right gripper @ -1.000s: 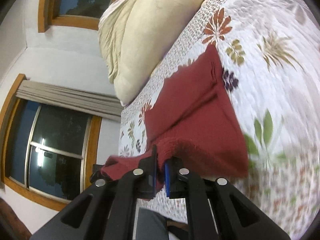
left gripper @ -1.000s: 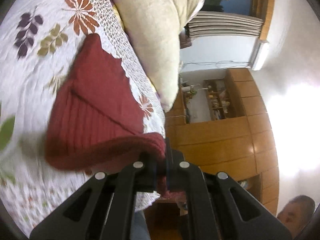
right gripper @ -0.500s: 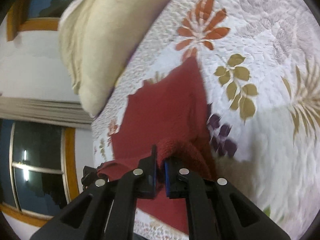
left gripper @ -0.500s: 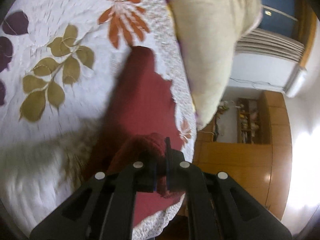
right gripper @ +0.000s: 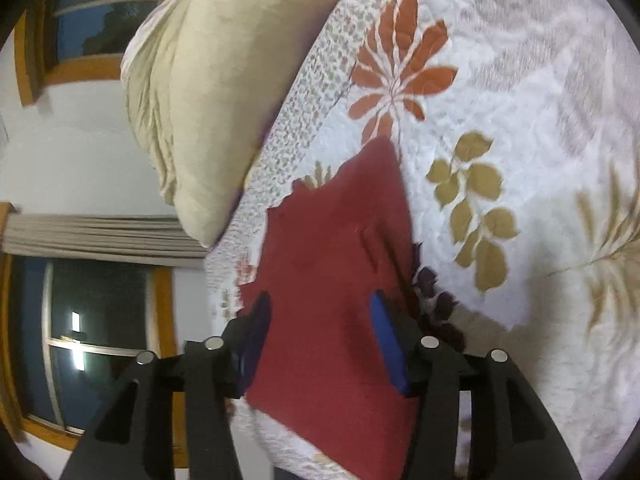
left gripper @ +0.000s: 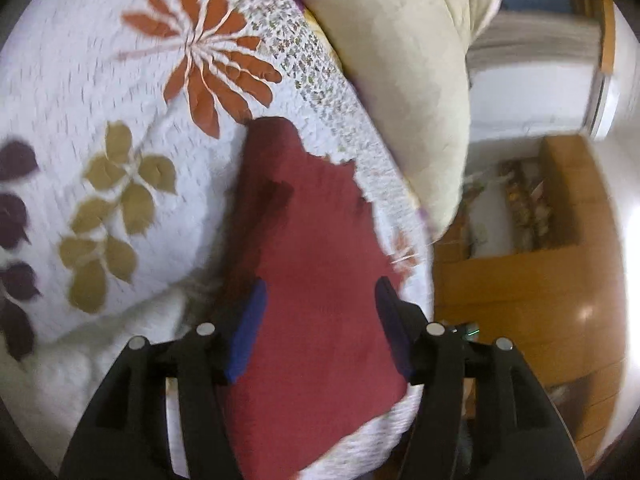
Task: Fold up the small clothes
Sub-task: 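Close both grippers on the edge of the folded red sweater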
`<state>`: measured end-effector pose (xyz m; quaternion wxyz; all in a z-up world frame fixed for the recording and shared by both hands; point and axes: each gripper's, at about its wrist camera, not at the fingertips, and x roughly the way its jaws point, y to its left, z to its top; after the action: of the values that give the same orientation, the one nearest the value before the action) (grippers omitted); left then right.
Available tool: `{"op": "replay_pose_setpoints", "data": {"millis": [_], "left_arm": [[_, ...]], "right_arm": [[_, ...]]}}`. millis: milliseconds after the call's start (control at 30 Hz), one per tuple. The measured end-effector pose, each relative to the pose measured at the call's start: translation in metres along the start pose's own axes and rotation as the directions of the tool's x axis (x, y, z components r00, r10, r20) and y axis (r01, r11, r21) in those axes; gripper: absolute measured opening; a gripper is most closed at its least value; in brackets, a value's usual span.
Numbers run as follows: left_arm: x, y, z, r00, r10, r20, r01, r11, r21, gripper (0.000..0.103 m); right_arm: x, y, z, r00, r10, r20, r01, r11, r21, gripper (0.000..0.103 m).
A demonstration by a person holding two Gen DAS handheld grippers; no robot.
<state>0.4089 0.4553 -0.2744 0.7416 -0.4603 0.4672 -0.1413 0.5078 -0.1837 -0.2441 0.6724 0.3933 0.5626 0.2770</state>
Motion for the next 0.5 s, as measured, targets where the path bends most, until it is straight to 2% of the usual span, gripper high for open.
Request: {"op": "replay_pose_setpoints", "data": {"millis": [33, 67, 167, 267, 333, 367, 433, 467, 500], "left_arm": [[0.002, -0.002, -0.001, 0.999, 0.048, -0.016, -0.048, 0.998, 0.039, 0.055], [0.004, -0.003, -0.001, 0.997, 0.075, -0.027, -0.073, 0.996, 0.058, 0.055], [0.012, -0.001, -0.002, 0.988, 0.144, -0.057, -0.138, 0.986, 0.095, 0.055], [0.019, -0.001, 0.001, 0.979, 0.193, -0.071, -0.183, 0.975, 0.129, 0.056], [0.020, -0.003, 0.003, 0.976, 0.205, -0.071, -0.193, 0.970, 0.147, 0.055], [0.021, -0.006, 0.005, 0.973, 0.220, -0.067, -0.206, 0.964, 0.165, 0.052], [0.024, -0.012, 0.006, 0.959, 0.275, -0.061, -0.258, 0.945, 0.203, 0.006], [0.024, -0.015, 0.007, 0.954, 0.295, -0.049, -0.278, 0.935, 0.220, 0.007], [0.023, -0.018, 0.006, 0.954, 0.297, -0.044, -0.280, 0.932, 0.232, 0.007]], "right_arm": [[0.001, 0.003, 0.000, 0.999, -0.034, -0.002, 0.034, 0.999, -0.027, 0.053], [0.004, 0.008, -0.002, 0.995, -0.095, -0.006, 0.094, 0.993, -0.075, 0.053], [0.018, 0.018, -0.009, 0.980, -0.197, -0.035, 0.188, 0.966, -0.176, 0.053], [0.031, 0.019, -0.014, 0.965, -0.260, -0.037, 0.246, 0.943, -0.223, 0.053], [0.034, 0.018, -0.013, 0.962, -0.272, -0.038, 0.257, 0.940, -0.224, 0.053], [0.035, 0.018, -0.013, 0.960, -0.278, -0.035, 0.264, 0.938, -0.225, 0.053], [0.037, 0.019, -0.012, 0.957, -0.287, -0.034, 0.271, 0.934, -0.234, 0.052], [0.039, 0.020, -0.012, 0.957, -0.288, -0.045, 0.269, 0.932, -0.242, 0.051], [0.042, 0.021, -0.013, 0.956, -0.290, -0.051, 0.269, 0.930, -0.249, 0.040]]}}
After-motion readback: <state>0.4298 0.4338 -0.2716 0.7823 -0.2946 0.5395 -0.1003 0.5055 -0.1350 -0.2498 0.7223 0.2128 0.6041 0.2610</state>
